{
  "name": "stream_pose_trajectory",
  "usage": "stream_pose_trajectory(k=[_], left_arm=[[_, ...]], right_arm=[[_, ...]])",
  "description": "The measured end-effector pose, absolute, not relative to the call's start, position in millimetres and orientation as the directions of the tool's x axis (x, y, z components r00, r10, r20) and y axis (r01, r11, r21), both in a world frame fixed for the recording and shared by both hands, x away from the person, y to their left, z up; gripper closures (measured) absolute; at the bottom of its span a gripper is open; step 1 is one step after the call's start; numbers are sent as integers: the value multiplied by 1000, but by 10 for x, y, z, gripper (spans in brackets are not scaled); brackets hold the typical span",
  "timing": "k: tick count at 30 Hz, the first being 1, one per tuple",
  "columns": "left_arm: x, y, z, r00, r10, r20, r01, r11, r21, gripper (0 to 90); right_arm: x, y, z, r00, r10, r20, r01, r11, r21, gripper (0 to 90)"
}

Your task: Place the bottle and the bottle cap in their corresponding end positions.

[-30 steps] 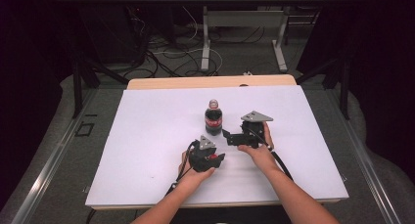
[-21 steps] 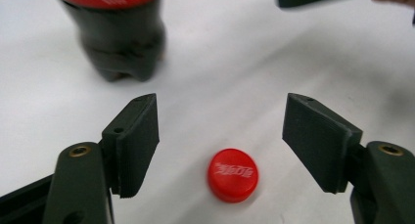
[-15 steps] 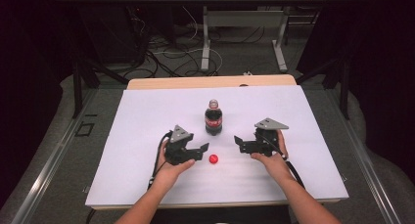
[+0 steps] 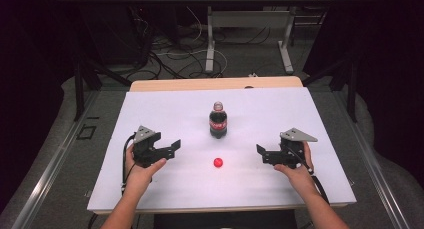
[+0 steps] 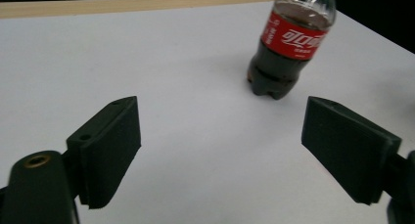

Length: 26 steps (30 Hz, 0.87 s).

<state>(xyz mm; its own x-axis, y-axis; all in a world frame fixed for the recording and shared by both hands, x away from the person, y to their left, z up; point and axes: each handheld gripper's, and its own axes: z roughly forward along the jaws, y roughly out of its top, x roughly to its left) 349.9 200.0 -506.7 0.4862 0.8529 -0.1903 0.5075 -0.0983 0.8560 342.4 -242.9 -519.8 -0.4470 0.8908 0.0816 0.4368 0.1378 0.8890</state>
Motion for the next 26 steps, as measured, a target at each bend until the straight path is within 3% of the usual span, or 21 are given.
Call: stream_pose_trajectory(k=[6,12,26], left_arm=[[3552,2218,-5226,435,879,-196,529,-74,845,5],[3575,2368,-5327,383,912,-149,538,-89,838,5],[3600,2440,-5386,346,920,-184,567,-49,822,5]], right_arm=[[3460,-2602,-5330,-394,915,89,475,120,872,0],[3545,-2735,-5470,-341,933,112,520,88,849,0],[3577,-2787,-5536,-316,943,109,526,78,847,0]])
